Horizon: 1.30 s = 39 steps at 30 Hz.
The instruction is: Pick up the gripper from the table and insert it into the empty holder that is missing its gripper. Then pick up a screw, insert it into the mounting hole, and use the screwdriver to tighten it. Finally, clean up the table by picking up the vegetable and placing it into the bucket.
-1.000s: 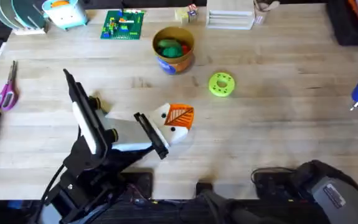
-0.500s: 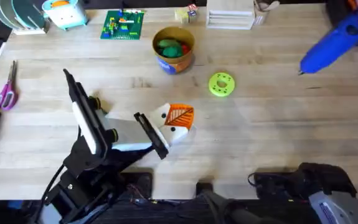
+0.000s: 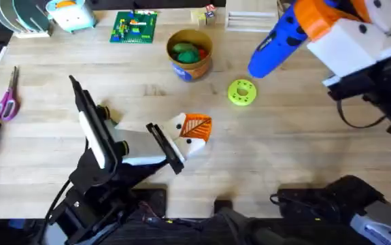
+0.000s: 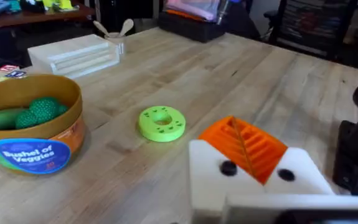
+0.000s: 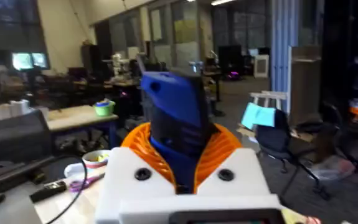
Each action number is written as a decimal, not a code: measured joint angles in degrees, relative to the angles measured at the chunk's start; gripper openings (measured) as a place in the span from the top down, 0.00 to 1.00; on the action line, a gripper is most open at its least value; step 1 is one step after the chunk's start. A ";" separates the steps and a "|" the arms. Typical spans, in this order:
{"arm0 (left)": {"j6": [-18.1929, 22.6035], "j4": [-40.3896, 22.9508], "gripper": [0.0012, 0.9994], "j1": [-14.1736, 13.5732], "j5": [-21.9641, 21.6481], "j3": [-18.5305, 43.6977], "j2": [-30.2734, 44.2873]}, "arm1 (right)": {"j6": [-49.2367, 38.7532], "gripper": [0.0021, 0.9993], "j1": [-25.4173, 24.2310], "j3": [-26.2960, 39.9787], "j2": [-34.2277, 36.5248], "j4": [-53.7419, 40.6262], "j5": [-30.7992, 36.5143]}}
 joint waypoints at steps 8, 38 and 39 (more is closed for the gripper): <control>0.00 0.00 0.99 0.00 0.00 0.00 -0.02 | 0.85 0.91 14.56 -0.05 13.85 21.28 -0.19; 0.02 0.00 0.99 0.00 0.00 0.00 0.00 | 6.96 0.92 25.53 0.84 26.09 25.06 -0.43; 0.00 0.00 0.99 0.00 0.00 0.00 0.00 | 7.22 0.92 25.53 0.84 26.09 24.60 -0.43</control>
